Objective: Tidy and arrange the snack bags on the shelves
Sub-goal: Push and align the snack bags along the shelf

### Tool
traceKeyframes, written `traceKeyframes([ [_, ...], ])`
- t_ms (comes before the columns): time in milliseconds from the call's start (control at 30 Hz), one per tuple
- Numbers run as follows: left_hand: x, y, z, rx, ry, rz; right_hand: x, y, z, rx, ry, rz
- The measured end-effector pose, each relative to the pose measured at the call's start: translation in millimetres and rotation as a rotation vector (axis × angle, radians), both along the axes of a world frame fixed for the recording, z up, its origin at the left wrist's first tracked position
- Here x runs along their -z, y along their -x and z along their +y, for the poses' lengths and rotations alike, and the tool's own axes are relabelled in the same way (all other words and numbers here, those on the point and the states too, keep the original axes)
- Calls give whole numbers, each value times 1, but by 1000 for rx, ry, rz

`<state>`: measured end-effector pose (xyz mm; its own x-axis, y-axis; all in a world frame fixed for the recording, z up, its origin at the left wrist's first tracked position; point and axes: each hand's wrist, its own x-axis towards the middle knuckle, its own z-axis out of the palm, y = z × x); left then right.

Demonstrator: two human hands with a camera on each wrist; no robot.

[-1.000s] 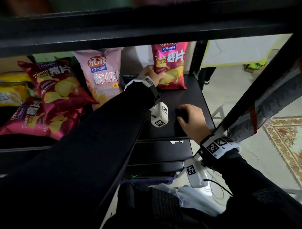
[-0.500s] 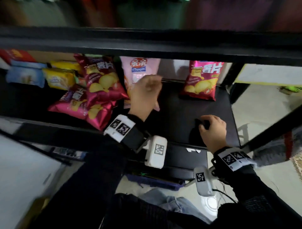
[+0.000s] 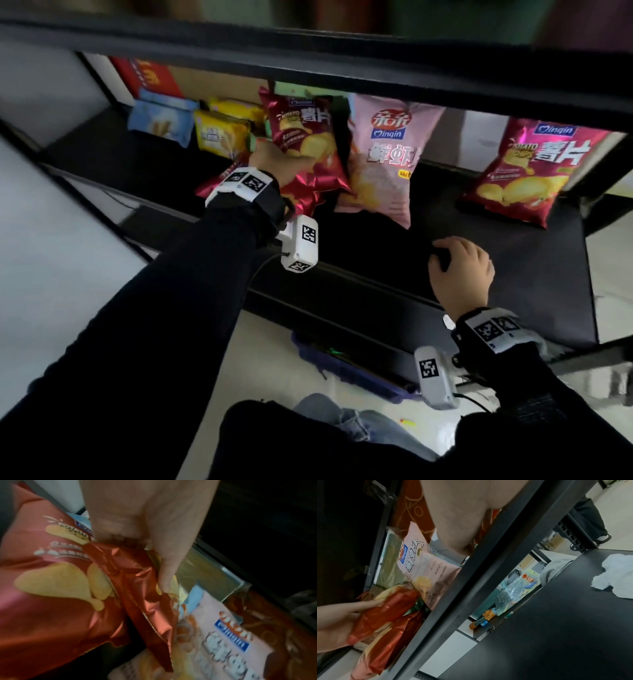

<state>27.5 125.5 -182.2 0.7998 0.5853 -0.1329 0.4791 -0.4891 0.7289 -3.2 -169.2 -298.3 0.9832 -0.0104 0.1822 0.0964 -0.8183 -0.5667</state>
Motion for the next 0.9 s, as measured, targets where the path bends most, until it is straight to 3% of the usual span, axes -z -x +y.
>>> traceKeyframes([
  [100,-8,17,7,-53,98,-154,2,0,-1,-13,2,-30],
  [233,-17,73,1,-104,377,-358,2,0,-1,-14,5,-35],
  [300,-17,99,-18,-26,387,-393,0,-1,-2,-39,24,-20],
  [400,-14,111,-68,248,388,-338,-1,0,-14,-71,36,-9],
  [533,-3,70,-145,600,491,-281,-3,17,-48,55,61,-82],
  [633,12,20,-193,743,446,-236,-2,31,-74,156,121,-189],
  [900,42,-61,-248,738,153,-149,-1,39,-89,71,237,-294],
])
